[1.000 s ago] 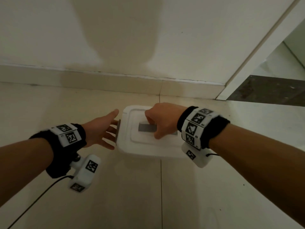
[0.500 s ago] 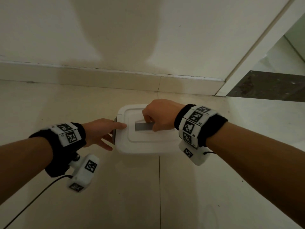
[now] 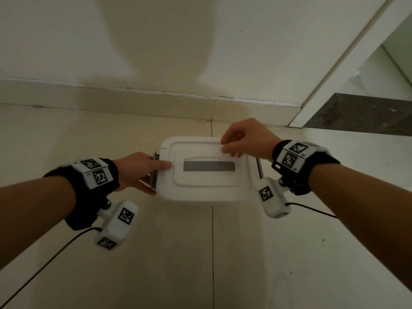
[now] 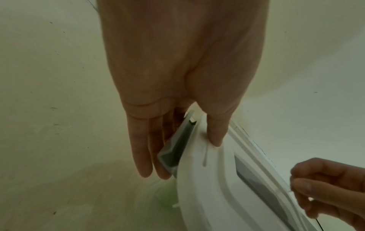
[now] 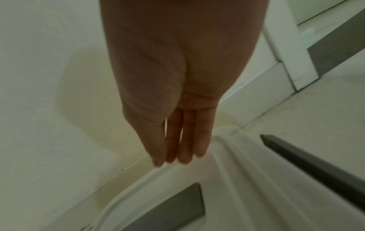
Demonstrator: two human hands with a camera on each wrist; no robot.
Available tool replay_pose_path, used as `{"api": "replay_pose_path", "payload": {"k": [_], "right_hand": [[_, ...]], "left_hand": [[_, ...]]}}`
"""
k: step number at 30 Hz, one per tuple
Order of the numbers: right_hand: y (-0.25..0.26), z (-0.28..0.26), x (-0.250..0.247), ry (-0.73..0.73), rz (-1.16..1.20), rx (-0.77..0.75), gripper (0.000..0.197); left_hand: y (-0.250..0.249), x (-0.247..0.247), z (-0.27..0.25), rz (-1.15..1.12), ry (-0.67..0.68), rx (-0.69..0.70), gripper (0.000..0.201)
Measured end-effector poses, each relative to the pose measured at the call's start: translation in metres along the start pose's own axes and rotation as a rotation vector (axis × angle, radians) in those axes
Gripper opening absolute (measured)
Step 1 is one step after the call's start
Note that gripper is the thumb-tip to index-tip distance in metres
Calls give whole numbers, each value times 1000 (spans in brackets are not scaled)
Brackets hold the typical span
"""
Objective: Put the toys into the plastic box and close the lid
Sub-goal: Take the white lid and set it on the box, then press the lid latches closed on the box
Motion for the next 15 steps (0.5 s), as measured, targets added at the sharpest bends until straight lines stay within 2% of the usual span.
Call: {"api": "replay_pose_path", "payload": {"k": [3, 5, 7, 11, 13, 15], "right_hand": [[-18, -3, -17, -250, -161, 109, 13], [-28, -6, -24, -317, -248, 209, 23], [-34, -9, -25, -275, -282, 305, 37], [-44, -17, -15, -20, -255, 504, 74], [-48, -22, -12, 65, -122, 574, 70], [-50, -23, -12, 105, -75, 577, 57]], "left_hand": [[-2, -2, 1, 14, -12, -1, 50], [-4, -4, 1, 36, -20, -1, 49], [-5, -6, 0, 54, -27, -4, 49], [-3, -8, -2, 77, -17, -24, 50], [-3, -8, -3, 79, -13, -25, 51], [-4, -8, -4, 77, -17, -24, 52]]}}
Point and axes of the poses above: each hand's wrist, its own z-axis towards the middle knuckle, its own x-axis out of the palm, y = z × x, the point moved 3 cm from there along z, towards the middle knuckle, and after that the axes turned 5 degrees about x, right-handed, at the moved point
